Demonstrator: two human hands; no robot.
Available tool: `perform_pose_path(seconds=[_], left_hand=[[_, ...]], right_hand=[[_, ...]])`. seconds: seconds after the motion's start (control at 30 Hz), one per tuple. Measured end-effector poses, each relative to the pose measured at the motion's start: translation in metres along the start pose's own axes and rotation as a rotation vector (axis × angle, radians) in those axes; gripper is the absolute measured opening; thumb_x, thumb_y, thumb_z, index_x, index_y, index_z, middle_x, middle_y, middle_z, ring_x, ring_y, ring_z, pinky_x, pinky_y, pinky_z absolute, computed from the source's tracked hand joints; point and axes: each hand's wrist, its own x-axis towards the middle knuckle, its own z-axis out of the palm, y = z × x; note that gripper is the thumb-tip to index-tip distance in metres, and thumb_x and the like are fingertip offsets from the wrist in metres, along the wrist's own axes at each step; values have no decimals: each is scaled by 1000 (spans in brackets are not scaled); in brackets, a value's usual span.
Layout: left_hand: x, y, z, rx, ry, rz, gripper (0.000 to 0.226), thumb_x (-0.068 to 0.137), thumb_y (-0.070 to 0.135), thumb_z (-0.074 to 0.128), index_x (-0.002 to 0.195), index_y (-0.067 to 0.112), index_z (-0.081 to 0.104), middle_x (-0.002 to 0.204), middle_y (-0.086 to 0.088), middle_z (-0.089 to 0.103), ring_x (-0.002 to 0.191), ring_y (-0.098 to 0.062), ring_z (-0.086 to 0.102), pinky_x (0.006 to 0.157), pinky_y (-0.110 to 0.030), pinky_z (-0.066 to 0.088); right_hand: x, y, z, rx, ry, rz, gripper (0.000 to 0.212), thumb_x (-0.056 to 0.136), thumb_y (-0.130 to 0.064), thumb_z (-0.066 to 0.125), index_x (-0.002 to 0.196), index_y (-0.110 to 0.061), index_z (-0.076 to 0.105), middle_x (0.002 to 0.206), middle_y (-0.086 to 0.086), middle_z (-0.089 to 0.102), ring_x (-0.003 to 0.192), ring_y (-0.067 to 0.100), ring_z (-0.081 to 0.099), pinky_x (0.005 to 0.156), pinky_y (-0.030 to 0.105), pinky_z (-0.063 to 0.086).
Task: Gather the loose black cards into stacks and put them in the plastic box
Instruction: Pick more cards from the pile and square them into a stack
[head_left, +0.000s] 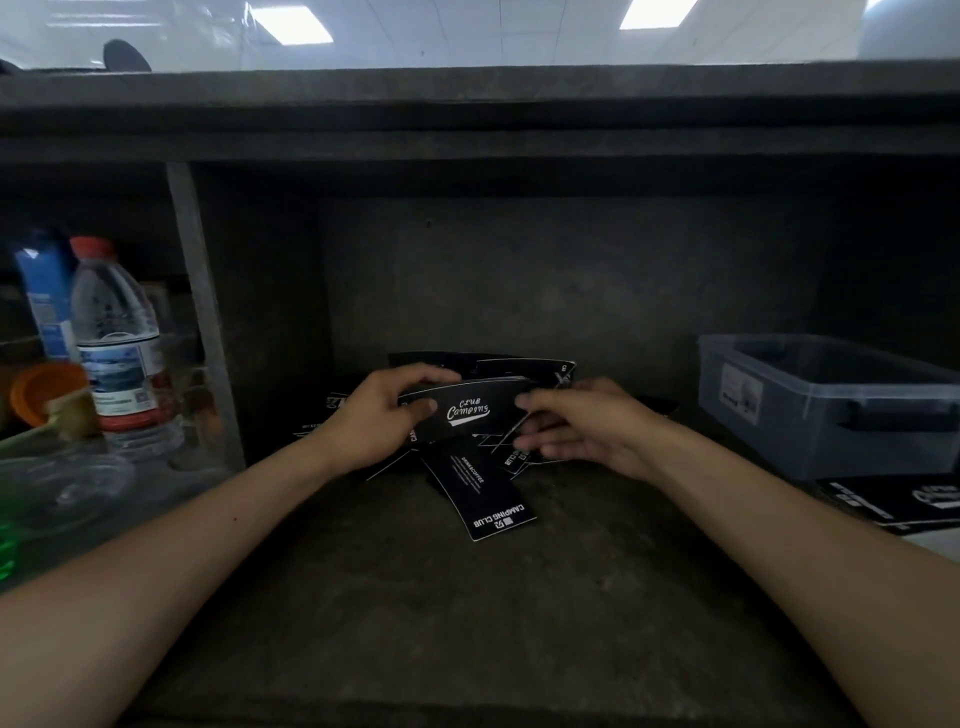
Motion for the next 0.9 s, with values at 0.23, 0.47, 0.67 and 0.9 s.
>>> perform_pose_path(seconds=[0.23,0.47,0.67,0.9], left_hand=[[-2,3,2,-79,-40,-48,30,90,19,71,119,28,66,107,10,71,96,1,69,73,-14,55],[-5,3,4,-7,-32,64,43,79,19,82,119,22,66,108,5,72,98,-5,70,78,-18,57],[-6,7,5,-18,-45,63,47,75,21,85,118,24,65,109,5,71,98,-4,69,77,-16,56],[-3,0,2,93,-9,81,35,89,8,71,121,23,65,113,12,67,102,6,63,81,-9,52]], right_hand=[[1,1,3,130,-100,27,22,94,-12,64,116,-8,62,101,11,76,88,23,75,56,25,56],[8,10,-6,-622,470,-258,49,59,-41,93,91,-26,59,101,-2,62,92,16,62,82,35,53],[9,9,-7,-693,489,-249,61,55,-51,92,94,-29,52,106,-4,50,96,14,55,83,32,50],[9,4,-4,-460,260,-391,20,85,-9,75,82,-22,60,89,8,70,71,20,71,71,38,62]])
